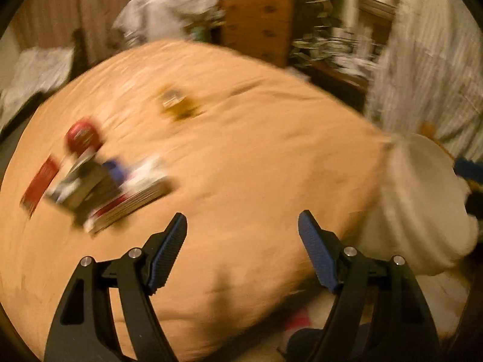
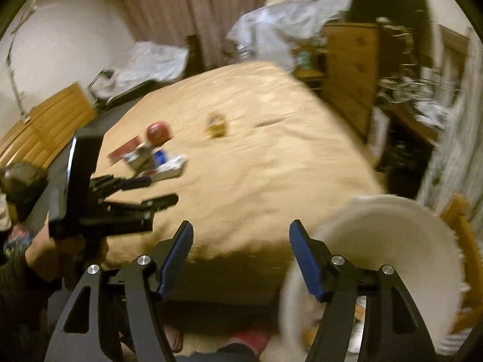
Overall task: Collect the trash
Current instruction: 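Swing both open tools back over the bed toward the remaining trash, then grasp the white wrapper packet with the right tool and drop it aside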
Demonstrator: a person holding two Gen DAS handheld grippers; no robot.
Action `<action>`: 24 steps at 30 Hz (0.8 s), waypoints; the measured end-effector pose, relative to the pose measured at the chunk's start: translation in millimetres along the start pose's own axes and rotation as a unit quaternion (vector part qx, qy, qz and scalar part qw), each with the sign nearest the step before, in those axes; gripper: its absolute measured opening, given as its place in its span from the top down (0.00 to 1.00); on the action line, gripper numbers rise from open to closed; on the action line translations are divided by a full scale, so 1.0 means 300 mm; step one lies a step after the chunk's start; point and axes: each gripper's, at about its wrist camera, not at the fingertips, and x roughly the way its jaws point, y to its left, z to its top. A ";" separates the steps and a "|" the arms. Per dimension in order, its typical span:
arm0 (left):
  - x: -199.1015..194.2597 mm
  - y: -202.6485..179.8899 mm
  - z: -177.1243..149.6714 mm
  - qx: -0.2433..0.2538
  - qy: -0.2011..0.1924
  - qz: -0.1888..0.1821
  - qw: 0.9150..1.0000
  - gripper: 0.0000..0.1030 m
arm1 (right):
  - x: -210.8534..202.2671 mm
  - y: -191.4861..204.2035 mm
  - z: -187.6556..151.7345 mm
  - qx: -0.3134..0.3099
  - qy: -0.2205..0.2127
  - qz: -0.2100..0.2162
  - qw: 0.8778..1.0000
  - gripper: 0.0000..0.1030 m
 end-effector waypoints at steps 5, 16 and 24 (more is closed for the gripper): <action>0.058 0.285 -0.033 -0.064 0.017 0.037 0.997 0.29 | 0.182 0.188 0.034 -0.028 0.024 0.033 0.999 0.35; 0.059 0.629 -0.205 -0.171 0.029 0.060 0.983 0.29 | 0.623 0.529 0.252 -0.100 0.047 0.100 0.989 0.53; -0.055 0.813 -0.359 -0.235 0.016 0.080 0.969 0.29 | 0.913 0.689 0.407 -0.112 0.032 0.136 0.984 0.53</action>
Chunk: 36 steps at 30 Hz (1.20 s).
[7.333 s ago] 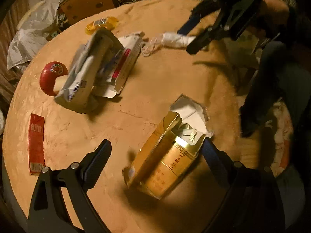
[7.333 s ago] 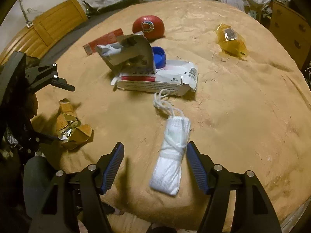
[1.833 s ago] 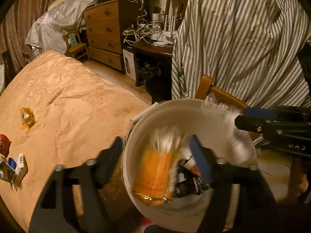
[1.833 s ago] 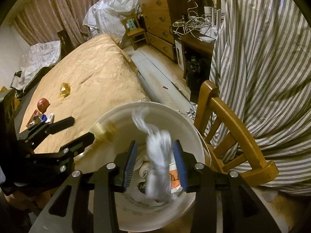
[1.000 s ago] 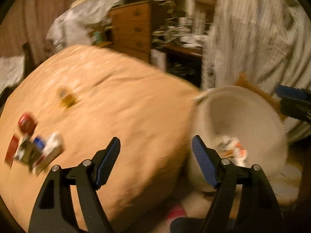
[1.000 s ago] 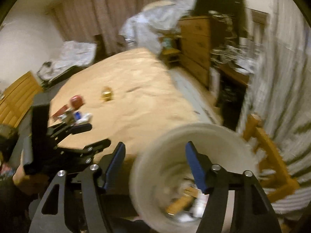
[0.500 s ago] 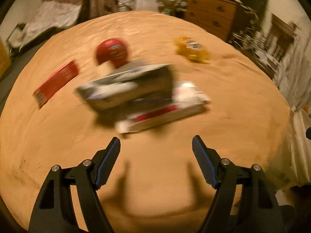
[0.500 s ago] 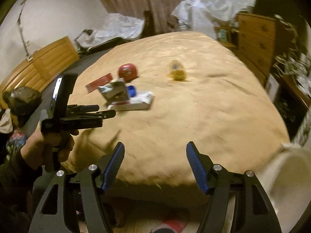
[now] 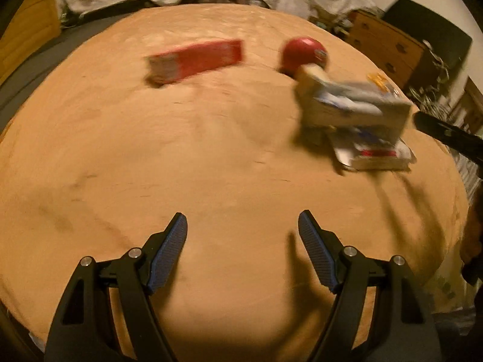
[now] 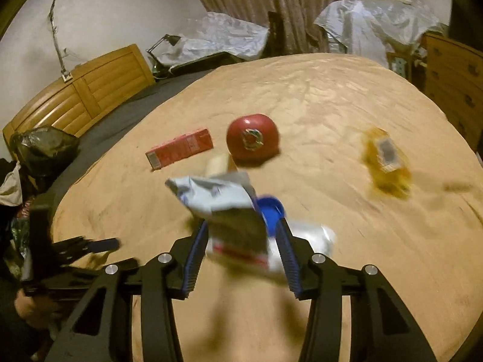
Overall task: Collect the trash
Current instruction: 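Grasp the white wrapper packet with the right tool and drop it aside, then grasp the white wrapper packet with the left tool while the right tool grasps the cream foam block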
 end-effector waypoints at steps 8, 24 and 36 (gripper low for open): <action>-0.171 0.220 0.039 -0.078 -0.059 0.024 0.995 0.22 | 0.142 0.225 -0.004 -0.065 0.041 0.114 0.991 0.52; -0.017 -0.029 0.129 -0.076 0.012 -0.057 0.995 0.11 | -0.071 0.097 -0.146 -0.084 0.066 0.105 0.989 0.38; 0.112 -0.174 0.131 -0.012 0.009 0.032 0.999 0.23 | -0.112 0.032 -0.168 -0.075 0.030 0.057 0.995 0.38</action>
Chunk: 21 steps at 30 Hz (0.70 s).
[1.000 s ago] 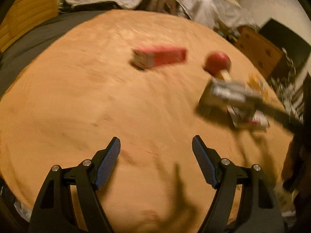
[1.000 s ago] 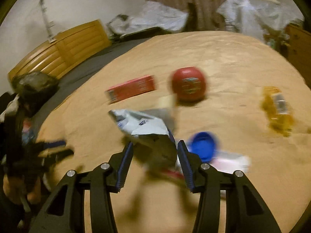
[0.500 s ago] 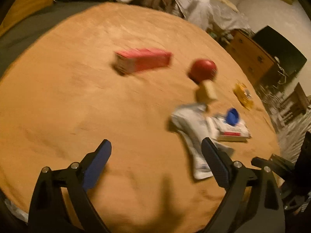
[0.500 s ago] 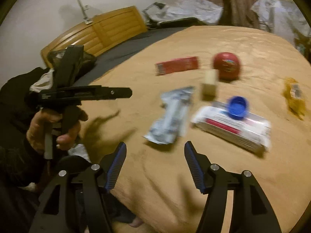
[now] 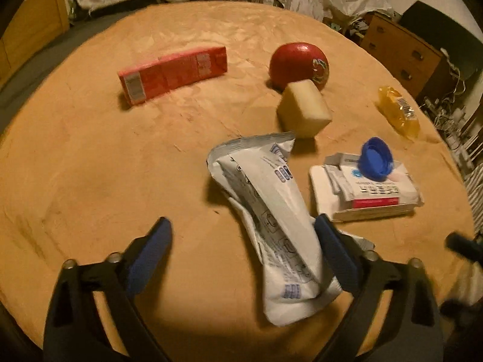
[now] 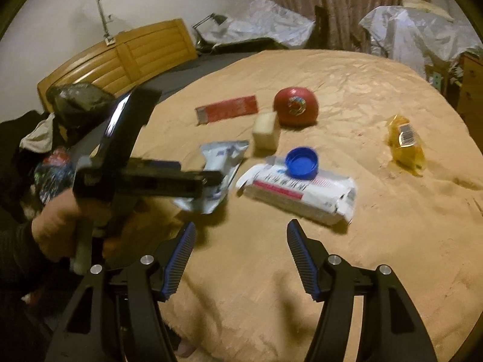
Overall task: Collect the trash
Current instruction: 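Grasp the white wrapper packet with the left tool while the right tool grasps the cream foam block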
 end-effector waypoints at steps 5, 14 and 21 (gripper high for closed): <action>-0.020 0.034 0.014 0.053 0.006 0.013 0.998 0.65 | 0.015 0.000 0.032 0.010 -0.010 -0.032 0.999 0.38; -0.036 0.132 0.030 0.089 0.006 0.062 0.994 0.42 | 0.061 -0.013 0.113 0.022 -0.020 -0.062 0.998 0.38; -0.028 0.125 0.043 0.072 -0.006 0.057 0.996 0.33 | 0.178 0.024 0.247 0.007 -0.007 -0.057 0.998 0.38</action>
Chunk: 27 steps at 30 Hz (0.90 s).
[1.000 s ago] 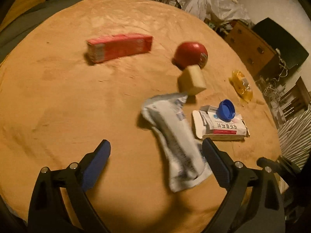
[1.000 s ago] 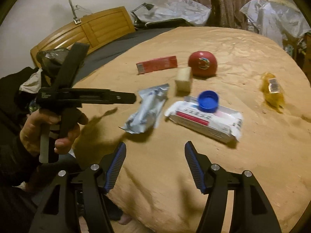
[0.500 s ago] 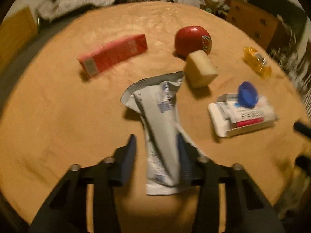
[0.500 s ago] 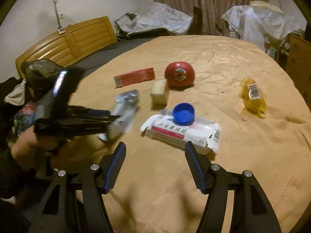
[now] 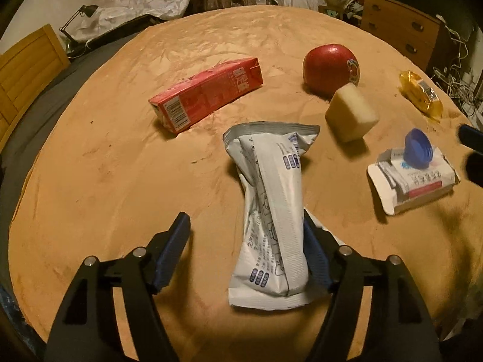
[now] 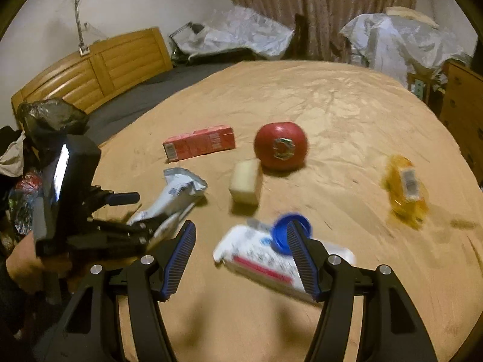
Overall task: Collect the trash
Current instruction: 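Grasp the white wrapper packet with the left tool while the right tool grasps the cream foam block, then lift the wrapper packet and foam block and carry them toward the bucket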
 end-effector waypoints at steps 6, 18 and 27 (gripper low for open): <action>0.012 0.003 0.021 -0.013 -0.004 -0.003 1.000 0.29 | 0.186 0.005 0.117 0.013 0.041 -0.009 0.999 0.40; -0.064 0.119 0.025 -0.057 -0.037 -0.014 0.998 0.12 | 0.425 0.009 0.181 0.011 0.117 -0.048 0.992 0.60; 0.025 0.103 0.043 -0.066 0.001 -0.035 0.997 0.12 | 0.434 0.006 0.172 0.013 0.118 -0.048 0.992 0.67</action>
